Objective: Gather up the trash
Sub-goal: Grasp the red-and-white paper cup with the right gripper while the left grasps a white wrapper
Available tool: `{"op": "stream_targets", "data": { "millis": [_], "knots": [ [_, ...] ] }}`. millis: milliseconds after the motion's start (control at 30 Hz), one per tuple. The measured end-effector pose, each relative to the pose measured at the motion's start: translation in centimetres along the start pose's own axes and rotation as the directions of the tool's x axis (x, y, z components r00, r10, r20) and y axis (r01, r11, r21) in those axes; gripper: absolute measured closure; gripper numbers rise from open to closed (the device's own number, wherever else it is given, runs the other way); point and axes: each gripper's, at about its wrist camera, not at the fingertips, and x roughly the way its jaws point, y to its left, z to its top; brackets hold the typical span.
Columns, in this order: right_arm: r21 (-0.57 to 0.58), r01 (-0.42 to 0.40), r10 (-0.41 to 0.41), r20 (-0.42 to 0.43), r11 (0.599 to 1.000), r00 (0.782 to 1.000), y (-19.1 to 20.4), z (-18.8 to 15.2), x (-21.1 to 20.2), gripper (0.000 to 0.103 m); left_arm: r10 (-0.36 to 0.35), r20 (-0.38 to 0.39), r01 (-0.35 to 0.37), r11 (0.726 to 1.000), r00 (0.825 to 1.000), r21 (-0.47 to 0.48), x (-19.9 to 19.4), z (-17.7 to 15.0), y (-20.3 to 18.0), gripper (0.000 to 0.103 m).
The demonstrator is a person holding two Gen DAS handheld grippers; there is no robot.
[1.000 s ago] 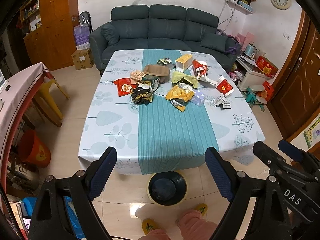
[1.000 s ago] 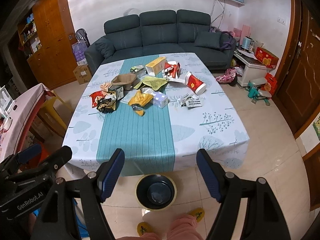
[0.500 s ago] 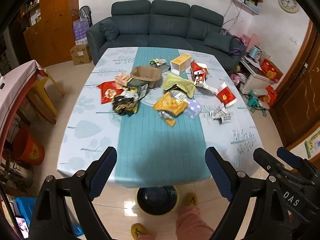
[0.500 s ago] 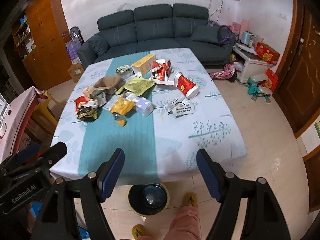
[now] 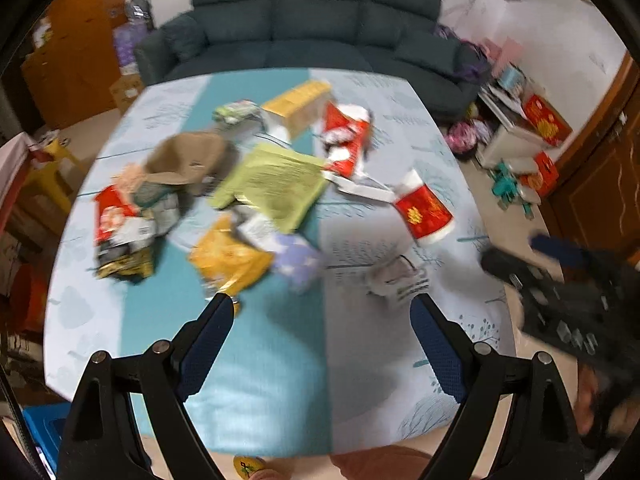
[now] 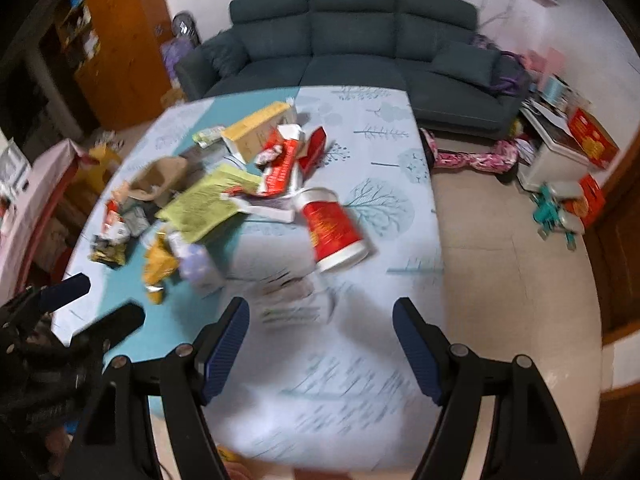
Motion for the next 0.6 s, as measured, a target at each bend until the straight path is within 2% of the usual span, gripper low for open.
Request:
{"op": "stream_targets", "data": {
  "millis": [100,267,333,400,600],
  "knots": [
    [-0.052,-0.007,0.005,-0.028,0.999,1.0,-1.3,2.3,3.5,0.028,-0.004,-0.031,0.005,0.999,1.0,0.035,2.1,0.8,-1.3,0.014],
    [-0.062,-0.065,0.061,-0.071,0.996,0.996,-2.0,4.7,8.5,0.029,-0.001,-0.099,0.012,0.994,0.995,0.112,5.0,1.8,-2.9,0.014],
    [-0.078,-0.08,0.073,-0.093,0.994,0.993,-1.8,5.3,10.2,0.036,0.004,-0.12,0.013,0.99,0.993,0.143,6.0,2.1,-3.4,0.014],
    [-0.095,-0.085,0.072,-0.135,0.992,0.988,-1.7,5.6,12.0,0.058,-0.009,-0.154,0.035,0.986,0.988,0.164,6.9,2.5,-3.8,0.014],
    [-0.047,-0.158,0.15,-0.146,0.986,0.978,-3.9,5.7,12.4,0.06,-0.068,-0.253,0.123,0.971,0.965,0.206,9.5,3.2,-5.5,0.014]
  ]
}}
